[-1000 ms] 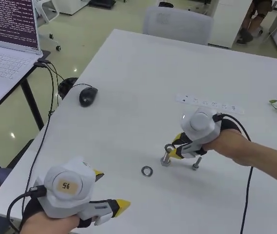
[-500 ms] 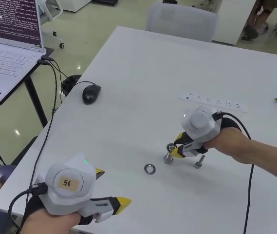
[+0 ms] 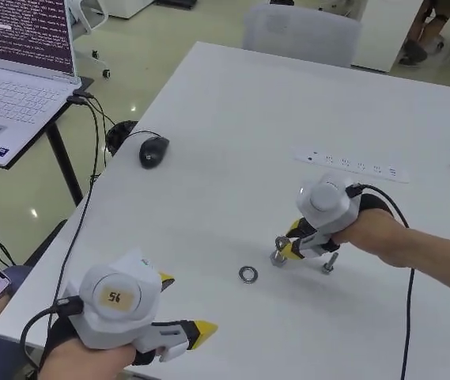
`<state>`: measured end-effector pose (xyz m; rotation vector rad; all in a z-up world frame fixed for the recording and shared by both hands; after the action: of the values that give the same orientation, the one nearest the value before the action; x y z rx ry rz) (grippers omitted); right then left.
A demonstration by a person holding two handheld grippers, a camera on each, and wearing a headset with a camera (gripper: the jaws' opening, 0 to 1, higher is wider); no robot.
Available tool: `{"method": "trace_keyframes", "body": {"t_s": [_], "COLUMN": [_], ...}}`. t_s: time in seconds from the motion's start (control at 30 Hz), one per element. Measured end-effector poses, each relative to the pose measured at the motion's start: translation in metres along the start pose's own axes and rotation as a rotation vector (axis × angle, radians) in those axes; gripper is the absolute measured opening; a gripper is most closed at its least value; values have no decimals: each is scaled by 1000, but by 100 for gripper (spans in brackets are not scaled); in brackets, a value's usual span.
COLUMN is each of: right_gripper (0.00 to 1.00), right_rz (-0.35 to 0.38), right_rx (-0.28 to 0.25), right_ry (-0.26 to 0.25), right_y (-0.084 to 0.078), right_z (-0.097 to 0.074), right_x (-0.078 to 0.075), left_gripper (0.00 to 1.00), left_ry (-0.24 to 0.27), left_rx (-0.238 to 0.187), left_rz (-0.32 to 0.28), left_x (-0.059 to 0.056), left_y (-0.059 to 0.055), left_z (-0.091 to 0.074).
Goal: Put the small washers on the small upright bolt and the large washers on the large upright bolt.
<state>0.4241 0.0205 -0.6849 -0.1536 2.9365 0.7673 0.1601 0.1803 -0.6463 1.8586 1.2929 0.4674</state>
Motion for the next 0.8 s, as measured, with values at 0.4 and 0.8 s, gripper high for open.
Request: {"method": "trace_keyframes", "body": {"t_s": [0.4,0.8], "right_gripper": [24,24], "right_rz": [-18,17], "right_rx": [38,84], "right_ry": [-1,2], "right_y": [-1,-7], "right_z": [11,27], "right_x": [3,4], "left_gripper": [57,57], "left_ry": [0,1], "left_rx": [-1,3], "left_rz": [-6,-10], "left_x": [0,0], "left_y": [-2,-3], "left_z": [0,-1]}}
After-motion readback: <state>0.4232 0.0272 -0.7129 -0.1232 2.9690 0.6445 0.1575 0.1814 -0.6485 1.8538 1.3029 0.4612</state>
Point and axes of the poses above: the centre of the closed fingertips' face, and the gripper's own axes: z roughly forward along the fingers, x roughly to its left, y roughly out of its top, the point moved 10 cm from there along -z, roughly backward along the fingers, and after that the axes turned 3 degrees about -y, right-handed, at the moved point
